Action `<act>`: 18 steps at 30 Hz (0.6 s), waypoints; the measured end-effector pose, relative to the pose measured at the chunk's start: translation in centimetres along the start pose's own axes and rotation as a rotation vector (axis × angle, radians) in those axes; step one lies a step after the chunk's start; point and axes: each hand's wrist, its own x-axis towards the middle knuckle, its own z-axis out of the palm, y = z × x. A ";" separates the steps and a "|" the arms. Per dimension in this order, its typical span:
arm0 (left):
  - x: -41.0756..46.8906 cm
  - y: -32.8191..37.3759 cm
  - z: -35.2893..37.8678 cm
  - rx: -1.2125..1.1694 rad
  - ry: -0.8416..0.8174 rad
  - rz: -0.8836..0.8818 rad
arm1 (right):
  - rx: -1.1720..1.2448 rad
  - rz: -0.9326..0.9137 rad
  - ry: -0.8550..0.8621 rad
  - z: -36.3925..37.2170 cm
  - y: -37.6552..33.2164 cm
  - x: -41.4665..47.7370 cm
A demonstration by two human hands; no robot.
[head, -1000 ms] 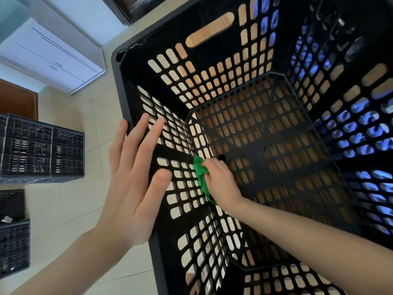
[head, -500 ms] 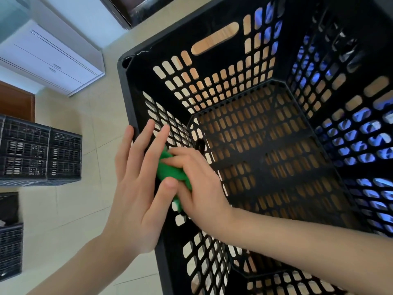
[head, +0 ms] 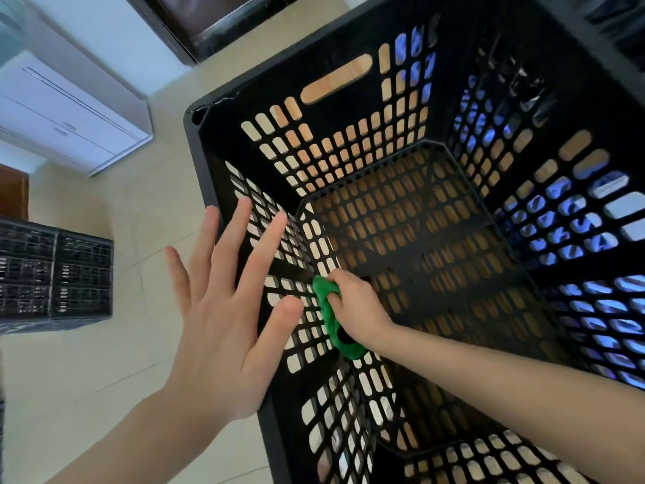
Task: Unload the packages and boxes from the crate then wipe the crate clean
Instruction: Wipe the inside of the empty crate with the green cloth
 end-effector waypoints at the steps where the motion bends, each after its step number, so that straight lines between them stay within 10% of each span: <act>1: 0.0 -0.1 -0.1 0.019 -0.007 0.023 | 0.049 -0.002 0.007 -0.5 -0.6 -0.5; 10: 1.2 -0.5 -0.7 0.236 -0.138 0.362 | 0.124 -0.098 -0.076 -7.6 -5.5 -2.8; 18: 2.6 -2.3 -0.7 0.129 -0.208 0.620 | 0.064 0.113 0.314 -11.3 -6.4 -5.8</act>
